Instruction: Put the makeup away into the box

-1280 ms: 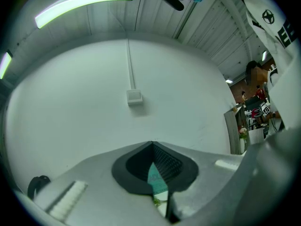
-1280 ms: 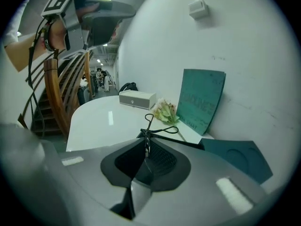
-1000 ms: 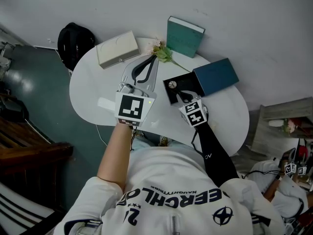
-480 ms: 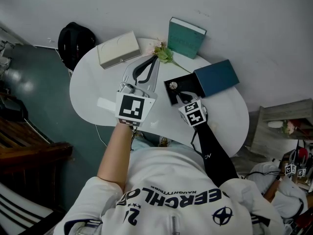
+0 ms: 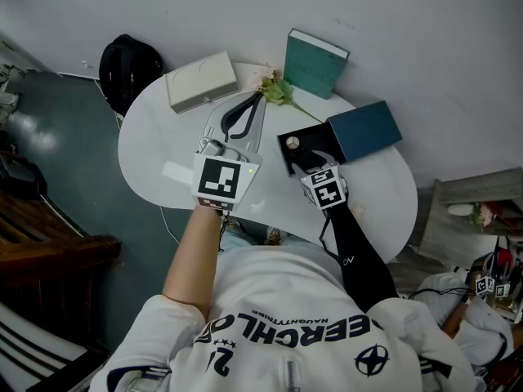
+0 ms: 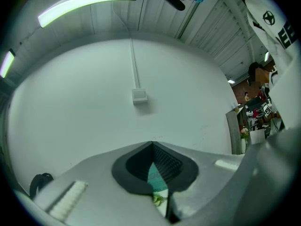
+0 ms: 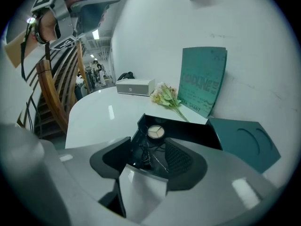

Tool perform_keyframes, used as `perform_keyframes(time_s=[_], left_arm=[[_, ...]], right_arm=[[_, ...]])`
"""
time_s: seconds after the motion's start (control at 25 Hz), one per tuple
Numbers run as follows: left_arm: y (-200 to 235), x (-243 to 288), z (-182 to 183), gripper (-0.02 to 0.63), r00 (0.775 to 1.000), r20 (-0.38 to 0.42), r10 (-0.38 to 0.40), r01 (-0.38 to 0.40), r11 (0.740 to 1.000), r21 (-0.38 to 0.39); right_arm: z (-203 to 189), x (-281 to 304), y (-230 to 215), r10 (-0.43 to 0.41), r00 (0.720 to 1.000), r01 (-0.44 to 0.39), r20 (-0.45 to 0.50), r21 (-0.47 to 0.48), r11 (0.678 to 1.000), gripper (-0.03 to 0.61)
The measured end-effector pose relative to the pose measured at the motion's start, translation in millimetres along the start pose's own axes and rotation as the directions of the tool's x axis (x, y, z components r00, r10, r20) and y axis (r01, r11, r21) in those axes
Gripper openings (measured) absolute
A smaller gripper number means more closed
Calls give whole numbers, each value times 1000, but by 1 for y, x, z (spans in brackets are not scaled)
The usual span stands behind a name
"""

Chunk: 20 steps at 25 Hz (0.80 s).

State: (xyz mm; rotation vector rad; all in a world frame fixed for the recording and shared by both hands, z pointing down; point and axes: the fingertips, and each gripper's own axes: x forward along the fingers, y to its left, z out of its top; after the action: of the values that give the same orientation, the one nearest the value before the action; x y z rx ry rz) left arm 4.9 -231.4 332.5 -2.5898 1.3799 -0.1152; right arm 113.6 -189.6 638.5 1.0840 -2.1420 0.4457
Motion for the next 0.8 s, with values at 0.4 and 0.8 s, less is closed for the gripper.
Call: perform_keyframes(time_s=[0.4,0.8], left_arm=[[3,0,0,6,1000,0,6,-6,1000,-5],[6,1,-7,6,999,-31,25,-26,999,-22]], right_arm=[[6,-3,-5,-23,999,23,24,0,1000,254],[68,-36,-17,-77,969,89,236,-38,995,235]])
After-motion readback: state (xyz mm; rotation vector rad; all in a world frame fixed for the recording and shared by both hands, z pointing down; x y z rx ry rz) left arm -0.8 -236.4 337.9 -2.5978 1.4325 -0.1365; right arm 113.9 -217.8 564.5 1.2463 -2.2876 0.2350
